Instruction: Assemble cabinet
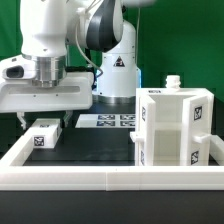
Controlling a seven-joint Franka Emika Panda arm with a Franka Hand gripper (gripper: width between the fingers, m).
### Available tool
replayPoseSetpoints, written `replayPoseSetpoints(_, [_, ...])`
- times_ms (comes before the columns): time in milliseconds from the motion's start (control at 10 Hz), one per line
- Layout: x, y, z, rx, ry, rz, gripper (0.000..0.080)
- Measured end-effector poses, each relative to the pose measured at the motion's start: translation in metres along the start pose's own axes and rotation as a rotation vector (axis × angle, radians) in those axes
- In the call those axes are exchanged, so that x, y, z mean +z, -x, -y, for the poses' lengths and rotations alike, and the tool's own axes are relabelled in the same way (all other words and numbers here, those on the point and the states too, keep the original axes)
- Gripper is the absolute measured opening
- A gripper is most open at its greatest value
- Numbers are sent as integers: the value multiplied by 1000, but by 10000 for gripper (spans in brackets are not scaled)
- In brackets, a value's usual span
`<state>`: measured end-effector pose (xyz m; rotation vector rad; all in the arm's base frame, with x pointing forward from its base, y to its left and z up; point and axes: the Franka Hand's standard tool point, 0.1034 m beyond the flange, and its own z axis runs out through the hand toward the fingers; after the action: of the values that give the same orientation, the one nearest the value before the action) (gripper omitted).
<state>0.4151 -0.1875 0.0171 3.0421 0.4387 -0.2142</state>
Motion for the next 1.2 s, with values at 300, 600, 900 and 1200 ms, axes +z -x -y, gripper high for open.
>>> replayPoseSetpoints(300, [0, 0, 0, -3, 3, -4, 559])
replayPoseSetpoints(600, [0, 0, 5, -4, -1, -1, 559])
replayPoseSetpoints(900, [-21, -3, 41, 43, -28, 6, 560])
replayPoseSetpoints(1200, [-64, -22, 85, 110, -52, -3, 560])
